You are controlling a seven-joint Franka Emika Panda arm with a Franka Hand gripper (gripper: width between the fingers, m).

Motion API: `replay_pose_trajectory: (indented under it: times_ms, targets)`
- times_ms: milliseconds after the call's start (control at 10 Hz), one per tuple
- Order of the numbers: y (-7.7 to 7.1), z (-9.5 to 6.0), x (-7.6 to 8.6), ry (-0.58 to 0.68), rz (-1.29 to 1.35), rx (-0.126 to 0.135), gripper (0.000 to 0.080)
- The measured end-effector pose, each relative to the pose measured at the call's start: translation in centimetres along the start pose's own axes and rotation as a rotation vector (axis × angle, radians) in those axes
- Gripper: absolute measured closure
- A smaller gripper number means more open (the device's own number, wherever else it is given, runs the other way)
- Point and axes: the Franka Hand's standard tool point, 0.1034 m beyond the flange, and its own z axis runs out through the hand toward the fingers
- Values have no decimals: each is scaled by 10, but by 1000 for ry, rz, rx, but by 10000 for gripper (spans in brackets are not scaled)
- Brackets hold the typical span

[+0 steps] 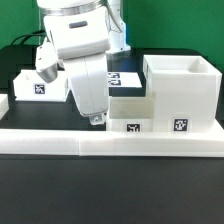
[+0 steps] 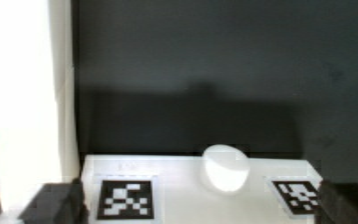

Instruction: Assemble drawer

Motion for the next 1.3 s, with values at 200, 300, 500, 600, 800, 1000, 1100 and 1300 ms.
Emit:
replay_pose_trajectory:
  times_ms: [200, 300, 500, 600, 800, 1000, 1100, 1300]
  targets:
    - [0, 0, -1, 0, 0, 1, 151]
    - [-2, 1, -1, 1, 2, 3, 151]
    - [-4, 7, 5, 4, 2, 12, 151]
    - [-5, 10, 8, 4, 7, 15, 151]
    - [-6, 11, 10, 6, 21, 18, 151]
    - [-5, 13, 14, 10, 50, 20, 151]
    - [-4, 13, 17, 9, 66, 20, 151]
    - [-4, 13, 16, 9, 83, 20, 151]
